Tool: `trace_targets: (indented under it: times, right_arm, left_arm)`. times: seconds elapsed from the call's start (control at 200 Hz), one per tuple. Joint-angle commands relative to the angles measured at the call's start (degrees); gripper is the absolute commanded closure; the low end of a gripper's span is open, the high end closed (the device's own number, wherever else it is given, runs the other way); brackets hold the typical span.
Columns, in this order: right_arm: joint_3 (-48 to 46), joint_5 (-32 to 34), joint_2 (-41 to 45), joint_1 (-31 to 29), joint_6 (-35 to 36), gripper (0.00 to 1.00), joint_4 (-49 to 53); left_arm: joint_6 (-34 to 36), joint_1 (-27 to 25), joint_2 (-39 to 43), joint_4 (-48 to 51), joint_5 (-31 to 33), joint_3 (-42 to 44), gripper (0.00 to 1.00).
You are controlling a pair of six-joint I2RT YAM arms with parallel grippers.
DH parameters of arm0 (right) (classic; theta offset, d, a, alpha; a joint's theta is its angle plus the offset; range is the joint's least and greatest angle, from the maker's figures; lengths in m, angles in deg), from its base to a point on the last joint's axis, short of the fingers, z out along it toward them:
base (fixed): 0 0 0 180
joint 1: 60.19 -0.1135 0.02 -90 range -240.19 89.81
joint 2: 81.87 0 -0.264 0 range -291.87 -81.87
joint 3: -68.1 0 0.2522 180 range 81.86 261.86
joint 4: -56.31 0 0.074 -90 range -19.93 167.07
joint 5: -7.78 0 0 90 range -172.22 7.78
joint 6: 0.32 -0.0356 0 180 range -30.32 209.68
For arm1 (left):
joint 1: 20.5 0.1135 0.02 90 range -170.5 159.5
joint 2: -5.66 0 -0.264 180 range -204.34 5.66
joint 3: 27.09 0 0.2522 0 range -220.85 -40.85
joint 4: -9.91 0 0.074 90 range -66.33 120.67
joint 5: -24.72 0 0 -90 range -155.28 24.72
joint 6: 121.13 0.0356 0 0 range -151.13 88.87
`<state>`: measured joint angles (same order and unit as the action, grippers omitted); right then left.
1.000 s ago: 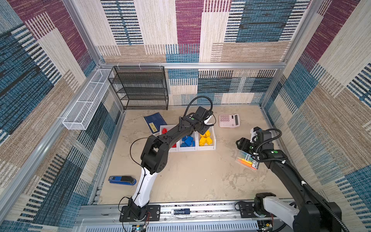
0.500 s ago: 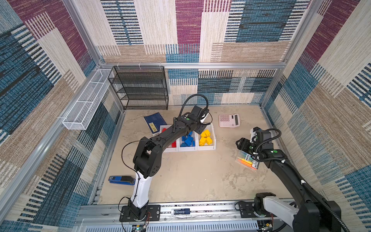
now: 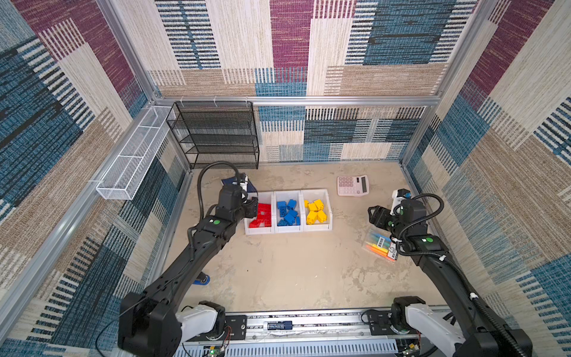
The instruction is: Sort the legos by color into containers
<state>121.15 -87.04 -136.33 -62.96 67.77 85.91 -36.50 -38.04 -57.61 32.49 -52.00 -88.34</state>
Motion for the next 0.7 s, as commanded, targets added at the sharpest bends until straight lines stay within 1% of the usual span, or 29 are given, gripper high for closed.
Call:
trace_targets:
  times: [0.0,0.02,0.065,0.105,0.155,0.19,0.24,0.326,0.396,0.491,0.526,0.551,0.581,0.631,0.691]
  right_arm:
    - [-0.97,5.0,0.57,-0.05,1.97,0.16,-12.14]
    - [-1.42,5.76,0.64,-0.05,2.16,0.13,-13.6]
    - [-2.91,8.68,0.5,-0.05,2.47,0.01,-17.71]
    - [-4.64,10.7,0.19,-0.05,3.77,0.0,-22.15]
    - [-7.71,10.98,-0.5,-0.05,7.48,0.0,-28.59]
    - [-9.83,10.83,-1.09,-0.05,10.36,0.0,-32.97]
    - [-13.35,9.77,-1.75,-0.04,14.81,0.0,-39.17]
    - [-20.79,9.83,-2.3,-0.05,20.4,0.0,-52.02]
    - [-27.02,9.13,-3.82,-0.04,23.92,0.0,-62.79]
    - [-31.54,7.39,-9.82,-0.05,24.62,0.01,-72.13]
    - [-33.41,6.95,-12.8,0.02,24.29,0.01,-76.98]
    - [-33.82,7.45,-14.88,-0.02,24.41,0.0,-80.77]
    - [-32.92,7.05,-15.38,0.02,24.27,0.0,-79.63]
    - [-33.28,7.36,-18.7,0.04,24.86,0.0,-85.71]
    - [-32.88,7.88,-22.24,0.11,24.93,0.0,-89.42]
  left_arm:
    - [-0.52,1.4,9.29,-12.88,16.3,11.7,0.03]
    - [0.01,1.58,11.1,-15.51,18.37,14.39,0.01]
    - [1.2,2.03,14.61,-21.5,21.92,20.74,0.01]
    - [2.11,2.52,16.66,-26.72,24.06,25.74,0.01]
    - [1.98,3.14,18.04,-31.59,25.78,30.17,0.01]
    - [0.93,3.6,18.13,-32.51,26.93,31.75,0.01]
    - [0.77,4.27,16.94,-32.54,26.98,32.43,0.01]
    - [2.57,5.43,12.38,-33.87,24.57,31.92,0.01]
    - [3.25,6.64,6.42,-36.9,21.72,31.31,0.01]
    - [1.86,8.91,-3.17,-42.58,18.02,30.38,0.01]
    - [2.86,9.59,-6.64,-46.43,17.55,29.09,0.02]
    - [3.04,9.69,-8.23,-45.33,17.12,27.53,0.01]
    - [3.47,10.08,-9.91,-45.32,15.69,26.42,0.02]
    - [4.19,11.28,-13.73,-50.66,12.73,26.36,0.01]
    - [4.25,12.71,-19.19,-54.5,9.61,25.37,0.01]
